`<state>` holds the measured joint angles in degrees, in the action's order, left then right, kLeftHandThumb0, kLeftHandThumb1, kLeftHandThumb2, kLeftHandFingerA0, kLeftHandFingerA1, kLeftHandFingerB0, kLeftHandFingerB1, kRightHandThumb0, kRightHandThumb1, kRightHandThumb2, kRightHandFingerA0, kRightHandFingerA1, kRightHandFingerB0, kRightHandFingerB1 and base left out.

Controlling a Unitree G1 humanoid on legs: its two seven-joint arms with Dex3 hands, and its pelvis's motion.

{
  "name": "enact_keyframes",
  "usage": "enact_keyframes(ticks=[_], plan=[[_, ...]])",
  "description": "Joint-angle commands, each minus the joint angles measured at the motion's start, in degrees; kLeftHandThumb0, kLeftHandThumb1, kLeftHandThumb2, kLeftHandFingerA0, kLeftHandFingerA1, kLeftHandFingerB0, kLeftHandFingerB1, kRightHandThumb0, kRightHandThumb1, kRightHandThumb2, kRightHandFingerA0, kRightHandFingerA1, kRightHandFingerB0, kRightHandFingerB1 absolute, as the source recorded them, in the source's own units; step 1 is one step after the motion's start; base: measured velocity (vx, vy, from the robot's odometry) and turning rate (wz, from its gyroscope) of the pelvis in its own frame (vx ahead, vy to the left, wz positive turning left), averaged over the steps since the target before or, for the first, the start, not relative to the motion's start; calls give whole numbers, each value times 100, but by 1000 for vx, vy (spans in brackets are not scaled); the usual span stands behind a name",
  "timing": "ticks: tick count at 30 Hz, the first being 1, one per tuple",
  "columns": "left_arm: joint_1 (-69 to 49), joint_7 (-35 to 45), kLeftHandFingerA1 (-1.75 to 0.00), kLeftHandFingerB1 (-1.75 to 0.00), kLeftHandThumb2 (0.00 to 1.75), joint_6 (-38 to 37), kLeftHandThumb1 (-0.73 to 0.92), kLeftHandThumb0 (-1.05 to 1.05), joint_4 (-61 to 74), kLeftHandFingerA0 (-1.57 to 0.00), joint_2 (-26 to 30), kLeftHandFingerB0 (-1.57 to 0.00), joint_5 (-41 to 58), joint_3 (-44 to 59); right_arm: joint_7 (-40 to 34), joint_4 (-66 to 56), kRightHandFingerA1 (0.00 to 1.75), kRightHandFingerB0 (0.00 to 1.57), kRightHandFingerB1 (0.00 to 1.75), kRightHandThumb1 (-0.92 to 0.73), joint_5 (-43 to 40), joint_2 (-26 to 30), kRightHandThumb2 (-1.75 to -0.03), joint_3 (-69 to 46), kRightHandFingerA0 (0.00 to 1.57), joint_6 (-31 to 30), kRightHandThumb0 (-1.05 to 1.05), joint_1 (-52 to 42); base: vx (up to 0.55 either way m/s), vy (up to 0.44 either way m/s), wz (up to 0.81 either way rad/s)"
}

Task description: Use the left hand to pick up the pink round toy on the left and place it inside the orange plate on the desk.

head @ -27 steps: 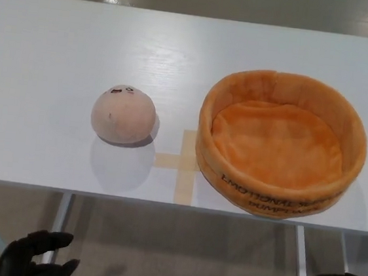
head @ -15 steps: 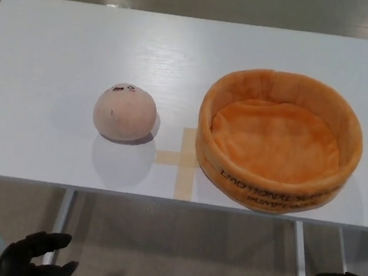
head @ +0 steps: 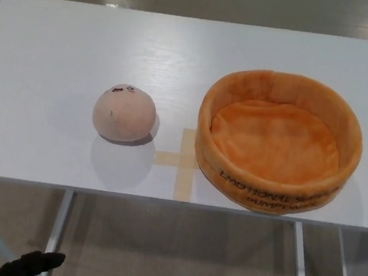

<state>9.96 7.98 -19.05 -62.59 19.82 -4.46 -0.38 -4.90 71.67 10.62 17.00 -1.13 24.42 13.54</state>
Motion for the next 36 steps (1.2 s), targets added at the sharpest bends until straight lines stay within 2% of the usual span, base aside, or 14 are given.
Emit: enact_keyframes(ticks=[1, 2, 12, 14, 21, 27, 30, 33, 34, 36], plan=[[-443, 842, -37, -32, 59, -130, 63, -25, 785, -32, 309, -29, 55, -108, -49, 26, 61, 61, 49, -67, 3, 23, -59, 14, 65, 95, -13, 4, 0, 0, 0], [-568, 959, -40, -35, 66, -112, 61, -32, 1000, -27, 350, -26, 108, -107, -43, 24, 61, 62, 49, -68, 11, 26, -59, 21, 65, 89, -13, 24, 0, 0, 0], [-2062, 2007, -41, -35, 67, 72, 59, -35, 3587, -26, 705, -25, 622, -166, -8, 59, 60, 61, 49, -68, 3, 26, -59, 40, 65, 15, -13, 107, 0, 0, 0], [-2300, 2319, -41, -35, 67, -74, 58, -34, 4119, -24, 844, -23, 732, -245, -1, 53, 60, 61, 48, -68, -20, 20, -59, 24, 65, -17, -13, 106, 0, 0, 0], [-2774, 2679, -42, -36, 68, -131, 58, -38, 5535, -26, 1207, -25, 908, -319, -1, 57, 60, 62, 48, -68, -15, 13, -59, 33, 65, -18, -13, 112, 0, 0, 0], [-3042, 2798, -41, -36, 67, 165, 58, -36, 6518, -27, 1348, -25, 1103, -295, -18, 62, 59, 62, 47, -67, 8, 28, -60, 63, 65, -72, -14, 158, 0, 0, 0], [-3252, 2844, -41, -36, 68, 180, 57, -35, 7462, -24, 1413, -23, 1488, -110, -42, 76, 61, 63, 48, -67, 28, 49, -59, 78, 67, -28, -13, 173, 0, 0, 0], [-3297, 2852, -41, -36, 68, 262, 57, -35, 7668, -24, 1400, -23, 1531, -41, -36, 78, 61, 63, 48, -67, 21, 52, -59, 74, 67, -28, -13, 180, 0, 0, 0], [-3263, 2834, -38, -30, 58, 171, 60, -29, 7822, -29, 1374, -26, 1614, 30, -21, 76, 61, 62, 48, -68, 14, 52, -59, 70, 66, -33, -13, 182, 0, 0, 0], [-3213, 2816, -38, -30, 58, 43, 60, -29, 8059, -29, 1330, -26, 1739, 144, 2, 73, 61, 62, 48, -68, 3, 52, -59, 63, 66, -41, -13, 184, 0, 0, 0]])
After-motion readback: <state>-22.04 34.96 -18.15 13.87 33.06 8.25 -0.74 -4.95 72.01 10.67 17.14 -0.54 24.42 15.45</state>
